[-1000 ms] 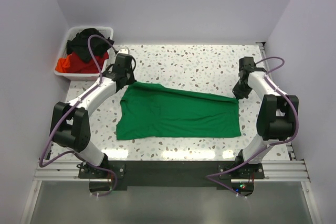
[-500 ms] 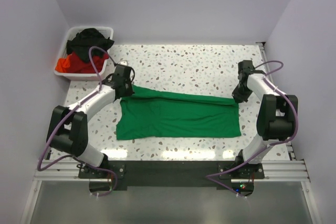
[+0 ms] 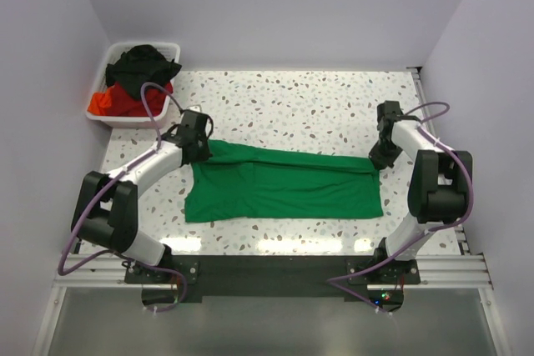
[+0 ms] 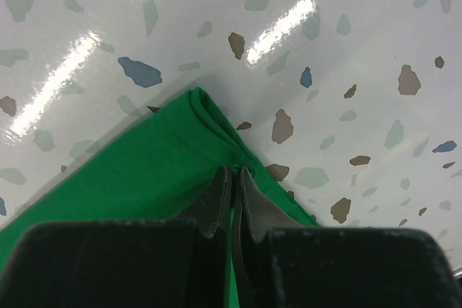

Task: Fold and stack the t-shirts
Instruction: Fold the tshirt

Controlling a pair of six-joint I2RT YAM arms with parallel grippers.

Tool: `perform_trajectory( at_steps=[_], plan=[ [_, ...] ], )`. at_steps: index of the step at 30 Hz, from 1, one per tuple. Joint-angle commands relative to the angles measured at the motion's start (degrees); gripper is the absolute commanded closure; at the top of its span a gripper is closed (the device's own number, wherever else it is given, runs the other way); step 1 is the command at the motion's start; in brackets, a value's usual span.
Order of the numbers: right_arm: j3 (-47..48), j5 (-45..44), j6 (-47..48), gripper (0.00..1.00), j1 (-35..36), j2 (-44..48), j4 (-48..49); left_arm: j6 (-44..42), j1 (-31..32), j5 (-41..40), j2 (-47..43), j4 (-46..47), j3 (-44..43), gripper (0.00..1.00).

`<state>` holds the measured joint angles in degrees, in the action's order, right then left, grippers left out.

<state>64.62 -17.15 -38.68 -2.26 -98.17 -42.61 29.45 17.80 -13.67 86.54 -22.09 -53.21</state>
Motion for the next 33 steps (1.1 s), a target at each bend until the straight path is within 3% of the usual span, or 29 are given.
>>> perform_trajectory(
  at_steps=[1, 12, 16, 23, 24, 27, 33],
  plan=[
    [-1.42, -3.24, -1.58, 1.00, -0.11, 3.51, -0.98, 0.96, 0.13, -0.74, -2.61, 0.20, 1.09, 1.00],
    [-2.75, -3.59, -1.93, 1.00, -0.11, 4.13, -1.77, 0.96, 0.13, -1.53, -4.19, -0.33, 4.60, 1.00],
    [-3.80, -4.38, -2.72, 0.75, -0.11, 5.27, -2.65, 1.66, 0.13, -0.92, -3.67, 0.38, 6.19, 1.00],
    [-3.98, -4.65, -2.99, 0.72, -0.11, 8.26, -3.27, 2.01, 0.13, 0.22, -3.14, -0.41, 5.31, 1.00],
    [-3.71, -4.74, -3.07, 0.72, -0.11, 8.35, -3.53, 2.01, 0.13, 0.05, -2.87, -0.76, 5.14, 0.96],
    [-3.80, -5.00, -3.33, 0.71, -0.11, 9.92, -3.53, 3.06, 0.13, -1.26, -1.90, -2.61, 3.82, 0.68],
    [-2.83, -3.43, -3.07, 0.72, -0.20, 11.25, -3.18, 6.48, 0.13, -7.66, -5.41, -5.24, 4.34, 0.51]
  ],
)
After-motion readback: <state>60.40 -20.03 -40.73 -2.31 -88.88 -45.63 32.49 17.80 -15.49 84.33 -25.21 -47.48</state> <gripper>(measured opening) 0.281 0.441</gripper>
